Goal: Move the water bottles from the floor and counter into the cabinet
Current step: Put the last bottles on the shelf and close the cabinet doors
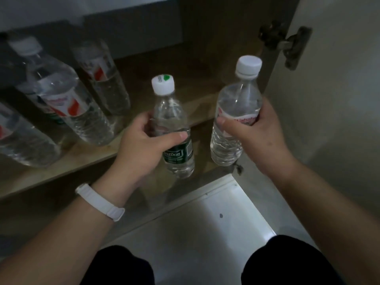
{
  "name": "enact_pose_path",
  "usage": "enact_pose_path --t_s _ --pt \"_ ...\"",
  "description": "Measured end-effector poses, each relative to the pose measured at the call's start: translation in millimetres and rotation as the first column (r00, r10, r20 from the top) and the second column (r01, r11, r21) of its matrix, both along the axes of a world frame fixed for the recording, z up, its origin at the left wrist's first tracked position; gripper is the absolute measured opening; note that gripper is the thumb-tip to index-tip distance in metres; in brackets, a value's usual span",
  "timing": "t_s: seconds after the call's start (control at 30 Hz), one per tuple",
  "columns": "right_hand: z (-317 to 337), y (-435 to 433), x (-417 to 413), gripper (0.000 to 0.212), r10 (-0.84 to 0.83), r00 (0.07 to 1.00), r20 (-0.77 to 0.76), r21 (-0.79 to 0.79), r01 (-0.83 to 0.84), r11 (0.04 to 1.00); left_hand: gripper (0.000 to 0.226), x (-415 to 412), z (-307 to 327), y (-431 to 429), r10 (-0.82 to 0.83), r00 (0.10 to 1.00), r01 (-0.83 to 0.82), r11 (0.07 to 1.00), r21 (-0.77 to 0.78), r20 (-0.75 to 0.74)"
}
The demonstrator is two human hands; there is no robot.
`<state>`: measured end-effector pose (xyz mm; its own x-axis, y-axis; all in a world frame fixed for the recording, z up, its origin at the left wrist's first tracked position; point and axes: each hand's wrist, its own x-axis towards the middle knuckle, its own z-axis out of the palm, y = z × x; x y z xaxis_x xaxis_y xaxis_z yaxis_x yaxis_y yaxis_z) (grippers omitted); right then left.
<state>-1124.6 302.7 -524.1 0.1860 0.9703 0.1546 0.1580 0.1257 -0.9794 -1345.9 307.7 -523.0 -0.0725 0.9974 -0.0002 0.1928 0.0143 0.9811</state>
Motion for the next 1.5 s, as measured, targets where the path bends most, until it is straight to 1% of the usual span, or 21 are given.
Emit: enact_pose_path --t_s 0.17,0.23,0.37,0.5,0.67,0.77,0.87,1.0,1.07,1.17,1.27,1.37,1.43,1.5 --pt "21 26 -7 0.065 -0.009 0.999 -0.039 0.058 0.012 0.998 0.041 2 26 24 0.012 0.999 -0.017 0.994 0.105 0.044" --pt "30 36 -9 0.06 -0.003 0.999 -0.045 0.072 0.006 0.997 0.04 3 35 37 0.026 0.999 -0.032 0.992 0.123 0.044" --pt "45 58 -12 0.045 0.03 0.999 -0.025 0.082 -0.028 0.996 0.047 5 46 62 0.074 0.997 -0.077 0.983 0.169 0.022" --pt "55 80 -15 0.05 0.062 0.998 0.0 0.066 -0.061 0.996 0.055 8 50 84 0.116 0.993 -0.115 0.975 0.191 0.002" --pt "55 106 -23 0.053 0.041 0.998 -0.037 0.046 -0.039 0.998 0.052 12 44 106 0.137 0.99 -0.138 0.974 0.181 0.019" --pt "53 117 -25 0.053 0.039 0.999 -0.029 0.033 -0.038 0.999 0.055 14 39 116 0.146 0.989 -0.146 0.973 0.18 0.016" --pt "46 126 -26 0.048 0.045 0.998 -0.037 0.02 -0.044 0.999 0.057 17 36 123 0.167 0.986 -0.162 0.969 0.188 -0.011" --pt "39 134 -29 0.037 0.047 0.998 -0.045 0.006 -0.047 0.999 0.054 17 33 127 0.172 0.984 -0.157 0.965 0.212 -0.055" --pt "37 136 -31 0.039 0.04 0.999 -0.033 0.003 -0.04 0.999 0.057 16 28 123 0.151 0.986 -0.131 0.965 0.229 -0.071" --pt "35 135 -33 0.054 0.044 0.999 0.005 0.012 -0.044 0.999 0.055 14 20 119 0.102 0.99 -0.076 0.967 0.242 -0.096" --pt "28 131 -32 0.061 0.044 0.998 0.05 0.039 -0.046 0.998 0.057 12 15 121 0.079 0.992 -0.054 0.971 0.233 -0.1" --pt "15 127 -32 0.066 0.068 0.994 0.085 0.042 -0.072 0.997 0.057 5 -6 123 0.034 0.993 -0.013 0.982 0.187 -0.109" --pt "0 125 -31 0.066 0.054 0.99 0.13 0.022 -0.057 0.998 0.065 -1 -27 122 -0.015 0.989 0.035 0.99 0.135 -0.149" --pt "-12 124 -31 0.065 0.025 0.984 0.177 0.008 -0.027 1.0 0.073 -3 -40 119 -0.014 0.986 0.032 0.994 0.104 -0.163"
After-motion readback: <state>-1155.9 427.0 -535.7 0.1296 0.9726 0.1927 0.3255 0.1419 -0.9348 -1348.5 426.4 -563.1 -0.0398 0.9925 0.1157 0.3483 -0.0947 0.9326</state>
